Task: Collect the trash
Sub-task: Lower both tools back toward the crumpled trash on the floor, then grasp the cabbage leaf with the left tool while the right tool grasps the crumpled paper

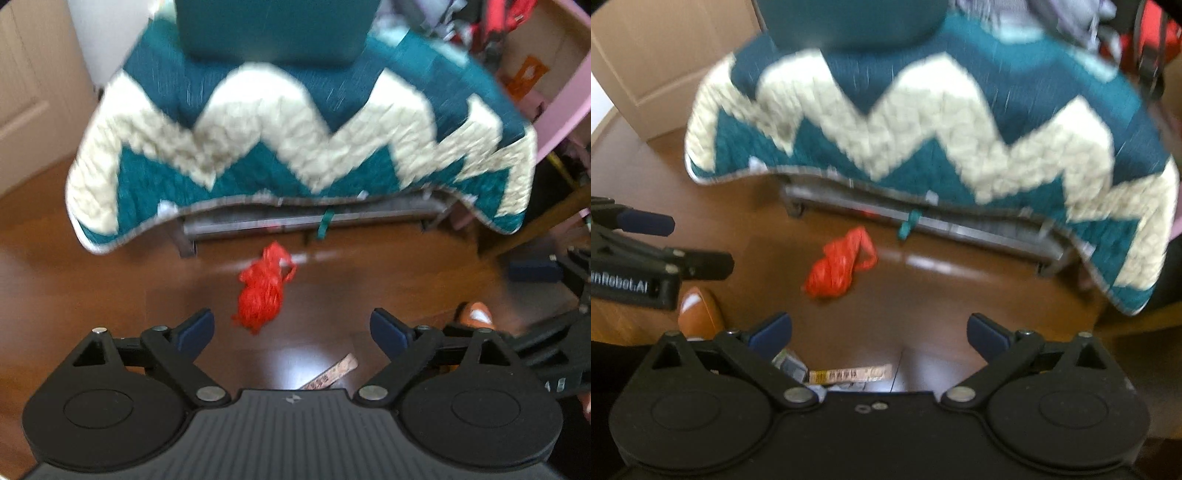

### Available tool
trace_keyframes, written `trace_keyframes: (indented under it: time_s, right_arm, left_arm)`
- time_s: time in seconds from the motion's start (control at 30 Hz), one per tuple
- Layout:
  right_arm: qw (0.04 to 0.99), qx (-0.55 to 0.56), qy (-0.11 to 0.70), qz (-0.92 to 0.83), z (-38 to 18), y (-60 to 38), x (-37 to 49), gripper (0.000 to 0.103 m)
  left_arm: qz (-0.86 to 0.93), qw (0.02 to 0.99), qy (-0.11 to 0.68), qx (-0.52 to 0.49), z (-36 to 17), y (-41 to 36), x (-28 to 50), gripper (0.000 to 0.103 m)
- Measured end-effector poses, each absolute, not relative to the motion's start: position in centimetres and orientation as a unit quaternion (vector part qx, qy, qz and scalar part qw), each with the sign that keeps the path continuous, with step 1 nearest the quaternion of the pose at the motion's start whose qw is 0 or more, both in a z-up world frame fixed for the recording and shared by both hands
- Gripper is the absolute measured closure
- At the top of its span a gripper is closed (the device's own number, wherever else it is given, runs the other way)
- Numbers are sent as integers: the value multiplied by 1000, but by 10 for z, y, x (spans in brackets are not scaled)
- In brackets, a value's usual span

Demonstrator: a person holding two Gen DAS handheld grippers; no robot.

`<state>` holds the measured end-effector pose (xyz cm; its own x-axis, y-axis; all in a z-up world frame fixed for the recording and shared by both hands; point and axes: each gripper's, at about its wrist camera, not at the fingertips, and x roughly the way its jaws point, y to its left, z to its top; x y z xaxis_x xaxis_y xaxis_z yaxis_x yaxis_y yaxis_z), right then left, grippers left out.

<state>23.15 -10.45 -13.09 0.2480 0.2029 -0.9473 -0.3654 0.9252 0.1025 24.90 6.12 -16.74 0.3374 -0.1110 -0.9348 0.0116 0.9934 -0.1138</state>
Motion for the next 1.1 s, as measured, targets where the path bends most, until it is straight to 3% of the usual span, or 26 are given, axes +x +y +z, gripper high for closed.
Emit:
trace_keyframes:
  time_s: [0.3, 0.43, 0.7, 1.1]
  right_arm:
    - [727, -53, 659, 184, -237, -96, 228, 3]
    - [705, -57, 684, 179, -279, -91, 220, 4]
    - [642, 1, 749, 166, -358, -86, 218, 9]
    - [568, 72, 810, 126, -430, -90, 210, 19]
  left_arm:
    - [-11, 739, 673, -44, -278, 65, 278, 11]
    - [32, 669, 738, -84, -341, 72, 273, 11]
    - [62, 591, 802, -61, -431, 75, 260, 11]
    - [67, 541, 832, -104, -505, 89, 245, 11]
